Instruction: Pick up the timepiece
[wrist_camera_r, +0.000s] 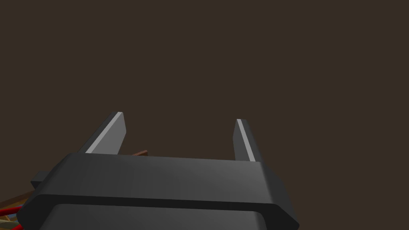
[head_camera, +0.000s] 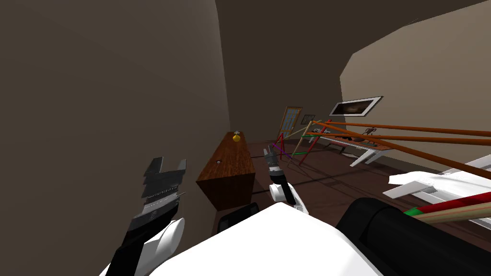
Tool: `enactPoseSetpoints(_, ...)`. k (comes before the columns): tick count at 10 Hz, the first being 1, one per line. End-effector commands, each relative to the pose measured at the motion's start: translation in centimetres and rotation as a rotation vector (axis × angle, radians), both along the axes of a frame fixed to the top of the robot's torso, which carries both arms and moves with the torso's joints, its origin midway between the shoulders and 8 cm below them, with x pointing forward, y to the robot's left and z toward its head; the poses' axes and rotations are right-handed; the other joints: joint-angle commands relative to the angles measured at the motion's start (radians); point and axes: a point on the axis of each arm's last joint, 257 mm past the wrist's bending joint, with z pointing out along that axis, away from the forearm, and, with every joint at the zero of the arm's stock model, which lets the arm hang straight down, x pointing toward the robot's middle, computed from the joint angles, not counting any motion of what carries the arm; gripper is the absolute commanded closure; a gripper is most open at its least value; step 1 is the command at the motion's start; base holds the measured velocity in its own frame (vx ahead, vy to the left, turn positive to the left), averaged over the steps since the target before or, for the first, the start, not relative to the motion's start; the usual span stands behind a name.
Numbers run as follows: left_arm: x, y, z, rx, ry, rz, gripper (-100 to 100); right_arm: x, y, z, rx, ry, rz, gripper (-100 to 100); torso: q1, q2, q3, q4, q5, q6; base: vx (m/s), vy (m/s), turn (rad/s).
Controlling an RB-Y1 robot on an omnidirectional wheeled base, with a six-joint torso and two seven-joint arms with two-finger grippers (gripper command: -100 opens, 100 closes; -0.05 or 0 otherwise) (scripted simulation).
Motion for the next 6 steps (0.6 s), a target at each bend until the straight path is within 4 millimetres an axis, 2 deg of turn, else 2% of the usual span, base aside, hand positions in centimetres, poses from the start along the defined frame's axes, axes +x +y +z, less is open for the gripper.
enactPoseSetpoints(1,1.3,-0.2,-1.0,-0.002,0.038,-0.018,-100,0.0,0.0,0.0,0.0,0.0,0.0,0,0.0,0.0,0.0,0.0,0.0,0.0,-0.006,-0.013,0.062)
enactPoseSetpoints(5,5.4,-0.7,-3.9,-0.011,0.145,-0.061,-100,0.0,0.0,0.0,0.0,0.0,0.0,0,-0.003,0.0,0.0,0.0,-0.001,0.0,-0.004,-0.039,0.059)
enactPoseSetpoints(6,5.5,-0.7,-4.1,-0.012,0.155,-0.06,-100,0.0,0.0,0.0,0.0,0.0,0.0,0,-0.003,0.0,0.0,0.0,-0.001,0.0,-0.003,-0.029,0.015)
